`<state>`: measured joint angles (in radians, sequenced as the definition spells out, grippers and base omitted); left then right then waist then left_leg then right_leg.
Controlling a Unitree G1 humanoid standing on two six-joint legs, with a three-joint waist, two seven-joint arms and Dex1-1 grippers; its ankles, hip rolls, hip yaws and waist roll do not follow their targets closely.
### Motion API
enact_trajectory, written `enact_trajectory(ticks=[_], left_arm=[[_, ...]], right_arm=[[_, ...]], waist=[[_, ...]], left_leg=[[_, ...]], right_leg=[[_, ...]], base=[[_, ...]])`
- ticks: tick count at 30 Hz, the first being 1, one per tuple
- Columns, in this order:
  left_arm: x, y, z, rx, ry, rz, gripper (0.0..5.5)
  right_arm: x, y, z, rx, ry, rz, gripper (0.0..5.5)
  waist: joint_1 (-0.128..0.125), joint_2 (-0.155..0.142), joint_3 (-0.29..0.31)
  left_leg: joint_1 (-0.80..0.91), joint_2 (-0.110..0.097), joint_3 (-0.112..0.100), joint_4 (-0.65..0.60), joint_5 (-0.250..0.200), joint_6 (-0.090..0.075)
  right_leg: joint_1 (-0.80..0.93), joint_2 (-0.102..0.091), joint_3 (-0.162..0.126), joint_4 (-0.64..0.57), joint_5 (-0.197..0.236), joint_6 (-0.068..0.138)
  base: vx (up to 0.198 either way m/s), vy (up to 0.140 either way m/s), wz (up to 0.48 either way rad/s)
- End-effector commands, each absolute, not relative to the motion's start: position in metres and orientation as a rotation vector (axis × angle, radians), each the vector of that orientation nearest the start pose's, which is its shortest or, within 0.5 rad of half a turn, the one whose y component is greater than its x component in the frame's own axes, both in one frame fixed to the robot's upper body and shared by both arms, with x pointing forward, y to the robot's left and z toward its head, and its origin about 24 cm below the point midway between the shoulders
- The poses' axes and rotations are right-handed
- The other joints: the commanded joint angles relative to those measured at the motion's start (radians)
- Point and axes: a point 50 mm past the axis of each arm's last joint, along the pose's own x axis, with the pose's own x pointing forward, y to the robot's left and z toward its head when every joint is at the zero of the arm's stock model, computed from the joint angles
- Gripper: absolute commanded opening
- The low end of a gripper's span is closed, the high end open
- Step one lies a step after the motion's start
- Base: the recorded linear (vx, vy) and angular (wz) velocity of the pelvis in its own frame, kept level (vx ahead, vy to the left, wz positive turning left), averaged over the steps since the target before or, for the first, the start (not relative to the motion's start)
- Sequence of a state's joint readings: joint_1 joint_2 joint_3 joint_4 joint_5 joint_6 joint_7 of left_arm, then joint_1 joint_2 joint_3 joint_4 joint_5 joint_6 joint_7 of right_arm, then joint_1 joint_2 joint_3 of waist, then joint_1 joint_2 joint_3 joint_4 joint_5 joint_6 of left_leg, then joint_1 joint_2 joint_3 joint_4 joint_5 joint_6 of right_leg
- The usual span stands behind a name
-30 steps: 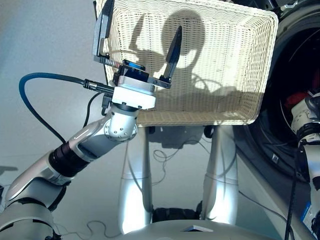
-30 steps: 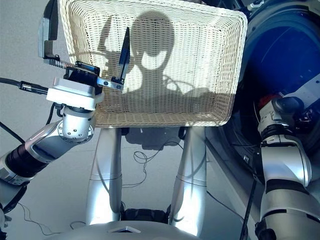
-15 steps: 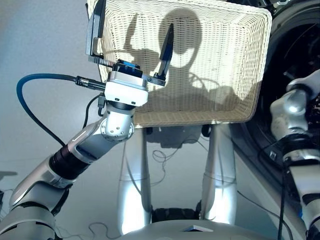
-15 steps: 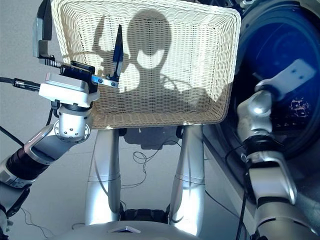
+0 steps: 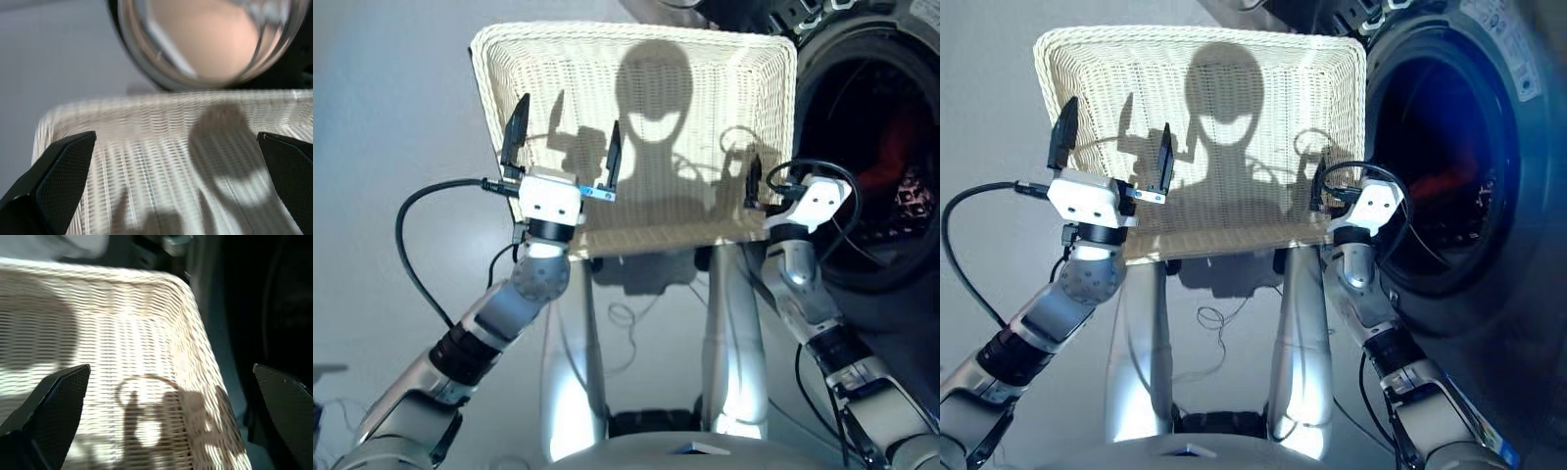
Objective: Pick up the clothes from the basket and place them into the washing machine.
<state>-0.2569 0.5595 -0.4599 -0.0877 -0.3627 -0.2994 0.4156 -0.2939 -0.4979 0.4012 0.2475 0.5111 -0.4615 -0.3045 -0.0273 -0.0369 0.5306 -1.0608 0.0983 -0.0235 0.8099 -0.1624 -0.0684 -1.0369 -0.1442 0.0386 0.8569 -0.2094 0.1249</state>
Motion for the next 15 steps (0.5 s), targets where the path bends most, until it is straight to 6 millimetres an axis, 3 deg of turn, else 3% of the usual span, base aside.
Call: enact_trajectory(ticks=[1,2,3,4,5,6,10,11,13,14,15], left_arm=[[0.276,0.143,0.131,-0.023,-0.455,-0.186,5.5],[0.279,0.152,0.105,-0.024,-0.346,-0.172,5.5],[0.279,0.152,0.104,-0.024,-0.346,-0.172,5.5],[0.281,0.16,0.077,-0.035,-0.237,-0.132,5.5],[0.281,0.16,0.077,-0.035,-0.237,-0.132,5.5],[0.283,0.167,0.052,-0.035,-0.148,-0.103,5.5],[0.274,0.182,-0.002,-0.063,0.067,-0.032,5.5],[0.269,0.186,-0.015,-0.081,0.127,-0.019,5.5],[0.255,0.197,-0.037,-0.047,0.225,0.011,5.5],[0.255,0.197,-0.037,-0.047,0.225,0.011,5.5],[0.238,0.202,-0.057,-0.079,0.319,0.024,5.5]], right_arm=[[0.287,-0.182,0.1,-0.027,-0.376,0.092,5.5],[0.283,-0.189,0.08,-0.072,-0.294,0.086,5.5],[0.283,-0.189,0.08,-0.072,-0.294,0.086,5.5],[0.281,-0.195,0.053,-0.111,-0.173,0.077,5.5],[0.281,-0.195,0.053,-0.111,-0.173,0.077,5.5],[0.278,-0.202,0.03,-0.14,-0.069,0.065,5.5],[0.266,-0.212,-0.008,-0.228,0.109,0.065,5.5],[0.26,-0.214,-0.018,-0.178,0.169,0.081,5.5],[0.244,-0.222,-0.039,-0.182,0.267,0.045,5.5],[0.245,-0.222,-0.039,-0.182,0.267,0.045,5.5],[0.229,-0.228,-0.057,-0.136,0.358,0.016,5.5]], waist=[[-0.012,0.029,-0.011],[-0.011,0.028,-0.011],[-0.011,0.028,-0.011],[-0.009,0.027,-0.011],[-0.009,0.027,-0.011],[-0.005,0.028,-0.011],[0.002,0.027,-0.011],[0.005,0.027,-0.015],[0.006,0.028,-0.061],[0.006,0.028,-0.063],[0.01,0.032,-0.114]], left_leg=[[0.13,0.005,0.062,-0.12,0.039,0.0],[0.217,-0.001,0.062,-0.163,0.043,-0.001],[0.218,-0.001,0.062,-0.164,0.043,-0.001],[0.309,-0.003,0.062,-0.215,0.049,-0.003],[0.31,-0.003,0.062,-0.215,0.049,-0.003],[0.406,-0.007,0.064,-0.26,0.054,-0.002],[0.608,-0.018,0.066,-0.377,0.077,-0.01],[0.657,-0.02,0.066,-0.409,0.084,-0.013],[0.739,-0.027,0.066,-0.486,0.101,-0.016],[0.738,-0.026,0.066,-0.489,0.103,-0.016],[0.802,-0.03,0.066,-0.556,0.118,-0.018]], right_leg=[[0.046,0.029,-0.039,-0.07,0.068,-0.024],[0.135,0.024,-0.047,-0.113,0.071,-0.023],[0.136,0.024,-0.047,-0.114,0.071,-0.023],[0.228,0.018,-0.057,-0.163,0.076,-0.021],[0.228,0.018,-0.057,-0.163,0.076,-0.021],[0.328,0.016,-0.071,-0.212,0.081,-0.018],[0.54,0.014,-0.096,-0.33,0.1,-0.007],[0.593,0.013,-0.103,-0.363,0.108,-0.003],[0.67,0.014,-0.11,-0.428,0.125,0.007],[0.669,0.014,-0.11,-0.431,0.127,0.007],[0.733,0.009,-0.117,-0.502,0.148,0.017]], base=[[0.118,-0.005,0.067],[0.088,-0.008,0.051],[0.162,-0.014,0.036],[0.077,-0.006,0.046],[0.159,-0.008,0.047],[0.105,0.003,0.041],[0.127,0.002,0.077],[0.151,0.024,0.082],[0.168,0.026,0.073],[0.206,0.042,0.081],[0.173,0.05,0.1]])
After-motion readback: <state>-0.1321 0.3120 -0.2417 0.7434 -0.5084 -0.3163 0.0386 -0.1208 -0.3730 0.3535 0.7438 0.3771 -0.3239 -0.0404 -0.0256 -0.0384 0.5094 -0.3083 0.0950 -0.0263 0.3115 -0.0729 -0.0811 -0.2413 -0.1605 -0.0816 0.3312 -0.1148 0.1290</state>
